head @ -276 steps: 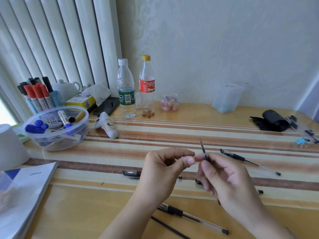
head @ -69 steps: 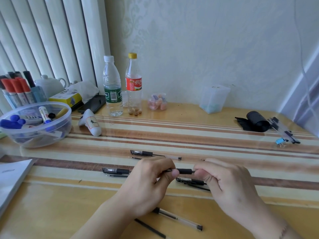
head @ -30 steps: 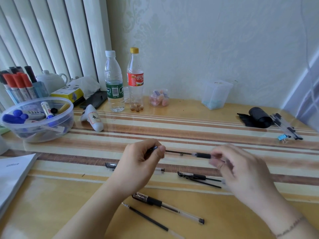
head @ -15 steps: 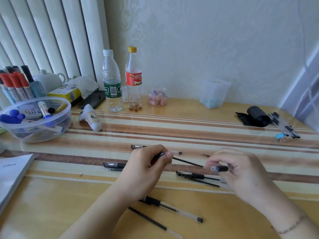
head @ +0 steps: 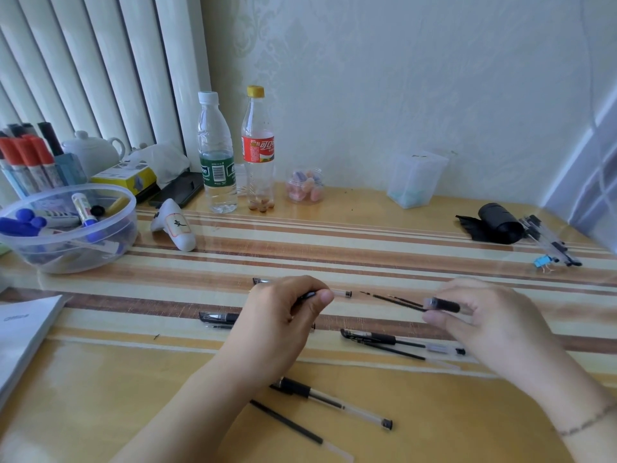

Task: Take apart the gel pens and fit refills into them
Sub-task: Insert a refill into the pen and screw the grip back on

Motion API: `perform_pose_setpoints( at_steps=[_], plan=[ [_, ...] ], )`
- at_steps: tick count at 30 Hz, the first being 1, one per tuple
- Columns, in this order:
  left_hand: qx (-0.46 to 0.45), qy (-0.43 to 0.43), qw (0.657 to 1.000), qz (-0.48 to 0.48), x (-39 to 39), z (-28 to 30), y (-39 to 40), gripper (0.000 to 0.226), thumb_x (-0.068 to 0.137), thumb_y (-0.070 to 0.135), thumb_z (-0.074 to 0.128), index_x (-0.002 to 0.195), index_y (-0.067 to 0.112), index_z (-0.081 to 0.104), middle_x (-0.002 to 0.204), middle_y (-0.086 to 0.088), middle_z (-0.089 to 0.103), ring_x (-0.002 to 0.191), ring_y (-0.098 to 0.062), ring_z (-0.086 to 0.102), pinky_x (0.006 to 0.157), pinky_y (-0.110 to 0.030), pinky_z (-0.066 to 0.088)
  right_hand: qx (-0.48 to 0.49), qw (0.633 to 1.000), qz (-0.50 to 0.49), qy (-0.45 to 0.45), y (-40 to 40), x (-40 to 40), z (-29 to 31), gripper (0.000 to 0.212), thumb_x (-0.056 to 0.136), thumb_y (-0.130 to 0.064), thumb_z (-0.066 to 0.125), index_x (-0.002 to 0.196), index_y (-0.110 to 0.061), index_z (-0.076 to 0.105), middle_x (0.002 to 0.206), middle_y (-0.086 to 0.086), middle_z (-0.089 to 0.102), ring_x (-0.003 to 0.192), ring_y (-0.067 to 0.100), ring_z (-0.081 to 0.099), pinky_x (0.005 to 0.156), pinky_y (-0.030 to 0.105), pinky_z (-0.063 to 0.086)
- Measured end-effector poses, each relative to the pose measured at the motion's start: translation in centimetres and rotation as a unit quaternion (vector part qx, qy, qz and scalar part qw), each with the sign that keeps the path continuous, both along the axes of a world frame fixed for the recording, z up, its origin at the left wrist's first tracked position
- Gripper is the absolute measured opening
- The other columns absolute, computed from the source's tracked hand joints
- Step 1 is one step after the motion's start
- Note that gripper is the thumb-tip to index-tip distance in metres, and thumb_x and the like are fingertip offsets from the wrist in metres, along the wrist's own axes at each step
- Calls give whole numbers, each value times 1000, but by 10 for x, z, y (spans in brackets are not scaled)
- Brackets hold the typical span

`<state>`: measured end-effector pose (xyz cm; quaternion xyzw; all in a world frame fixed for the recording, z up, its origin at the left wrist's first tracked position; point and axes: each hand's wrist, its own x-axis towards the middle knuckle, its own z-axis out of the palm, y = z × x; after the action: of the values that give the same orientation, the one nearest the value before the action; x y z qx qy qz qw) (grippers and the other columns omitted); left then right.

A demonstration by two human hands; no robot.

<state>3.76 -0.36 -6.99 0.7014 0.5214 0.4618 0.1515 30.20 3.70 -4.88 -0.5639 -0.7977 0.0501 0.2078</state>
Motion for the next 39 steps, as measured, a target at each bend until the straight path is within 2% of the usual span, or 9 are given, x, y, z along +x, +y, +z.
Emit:
perform_pose_setpoints(
  at_steps=[3,10,20,24,29,32,34,37,39],
  plan=[
    [11,27,1000,7,-2,-1,1,17,93,30,59,86,20,71,60,8,63,63,-8,56,54,-9,38,-32,997,-60,-46,12,12,-10,15,80,-56,64,81,-41,69,85,-27,63,67,3,60,55,33,54],
    [4,77,997,-24,-1,-2,1,17,94,28,58,83,20,68,65,19,57,65,-5,54,57,-9,36,-62,992,-105,-40,19,22,-8,8,81,-49,67,76,-44,64,82,-25,63,62,-5,54,44,23,38],
    [3,68,998,-18,1,-3,0,14,93,26,60,85,21,70,67,17,61,67,-7,57,58,-10,38,-32,987,-132,-80,28,24,-20,11,88,-38,63,90,-31,70,83,-23,59,69,10,59,54,32,52],
    [-47,-43,998,-5,7,0,-3,16,92,31,61,88,22,74,58,18,61,57,0,55,55,-9,39,15,991,-85,105,7,6,-7,12,86,-28,67,80,-39,65,53,-6,60,45,23,53,40,30,41],
    [-75,-164,982,-60,19,5,-9,28,87,41,59,92,20,76,56,10,61,52,-3,52,52,-14,40,-51,967,82,235,-31,-39,3,24,80,-10,73,77,-34,71,77,-14,73,66,29,68,59,42,57],
    [-69,-203,973,-81,19,6,-9,25,90,39,59,87,19,74,55,6,58,50,-7,48,51,-20,40,-65,968,100,222,-31,-41,-1,22,81,-16,73,82,-38,70,78,-12,73,65,37,66,58,53,53],
    [-63,-219,970,-88,20,6,-9,25,89,36,60,84,15,73,62,1,67,52,-11,53,53,-23,45,-87,965,128,213,-31,-41,1,6,81,-32,72,83,-37,69,78,-11,72,54,21,62,52,41,51],
    [-66,-293,951,-80,20,10,-8,29,88,30,59,80,4,70,69,-6,71,53,-12,57,52,-18,44,-98,955,158,232,-29,-39,4,46,74,-76,50,92,-36,64,75,-10,65,50,6,51,53,18,42],
    [-87,-376,919,-75,17,13,-5,28,85,28,57,78,4,69,71,-7,72,54,-13,59,51,-18,45,-94,952,135,260,-23,-33,1,63,76,-85,27,95,-38,64,59,-6,48,53,4,46,60,25,47]
  ],
)
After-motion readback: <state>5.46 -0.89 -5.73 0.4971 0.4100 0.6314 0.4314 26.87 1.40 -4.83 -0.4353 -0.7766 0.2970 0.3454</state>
